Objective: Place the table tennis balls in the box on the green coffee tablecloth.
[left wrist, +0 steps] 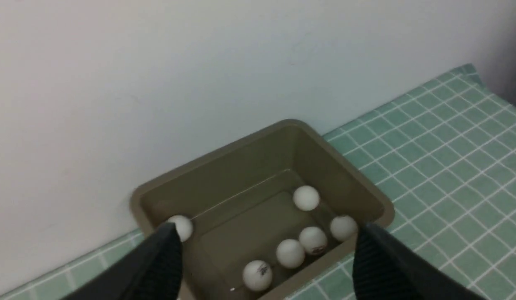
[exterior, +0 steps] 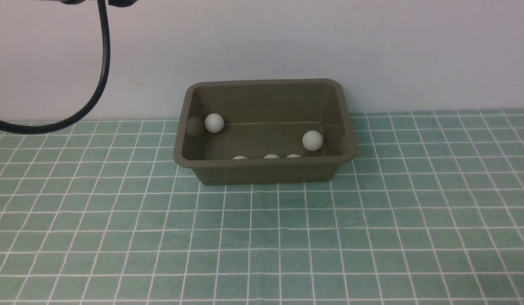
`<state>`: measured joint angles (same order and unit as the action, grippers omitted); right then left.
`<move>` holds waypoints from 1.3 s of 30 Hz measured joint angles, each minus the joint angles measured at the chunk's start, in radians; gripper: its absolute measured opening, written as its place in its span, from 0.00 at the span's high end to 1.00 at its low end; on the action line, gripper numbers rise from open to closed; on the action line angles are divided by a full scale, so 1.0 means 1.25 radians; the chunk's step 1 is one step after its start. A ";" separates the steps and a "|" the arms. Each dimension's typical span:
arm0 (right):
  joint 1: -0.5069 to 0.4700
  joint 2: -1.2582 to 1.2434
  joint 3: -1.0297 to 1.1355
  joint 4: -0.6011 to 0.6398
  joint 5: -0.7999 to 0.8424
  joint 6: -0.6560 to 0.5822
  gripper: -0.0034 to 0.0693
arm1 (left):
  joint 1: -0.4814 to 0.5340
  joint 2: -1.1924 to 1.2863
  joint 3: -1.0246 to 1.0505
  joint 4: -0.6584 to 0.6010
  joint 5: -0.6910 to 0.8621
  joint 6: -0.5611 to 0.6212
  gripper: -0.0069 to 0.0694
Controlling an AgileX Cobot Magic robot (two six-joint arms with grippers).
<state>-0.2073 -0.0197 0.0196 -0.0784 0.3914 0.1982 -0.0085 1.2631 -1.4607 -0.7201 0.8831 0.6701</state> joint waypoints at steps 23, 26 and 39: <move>0.000 0.000 0.000 0.000 0.000 0.009 0.42 | 0.106 -0.756 0.892 0.346 -0.287 -0.264 0.26; 0.000 0.000 0.000 0.000 0.000 0.009 0.42 | 0.142 -0.833 1.021 0.405 -0.375 -0.315 0.26; 0.000 0.000 0.000 0.000 0.000 0.009 0.42 | 0.181 -0.993 1.188 0.640 -0.395 -0.589 0.26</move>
<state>-0.2073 -0.0197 0.0196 -0.0784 0.3914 0.2095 0.2175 0.0223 0.0247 0.0801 0.3899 -0.0661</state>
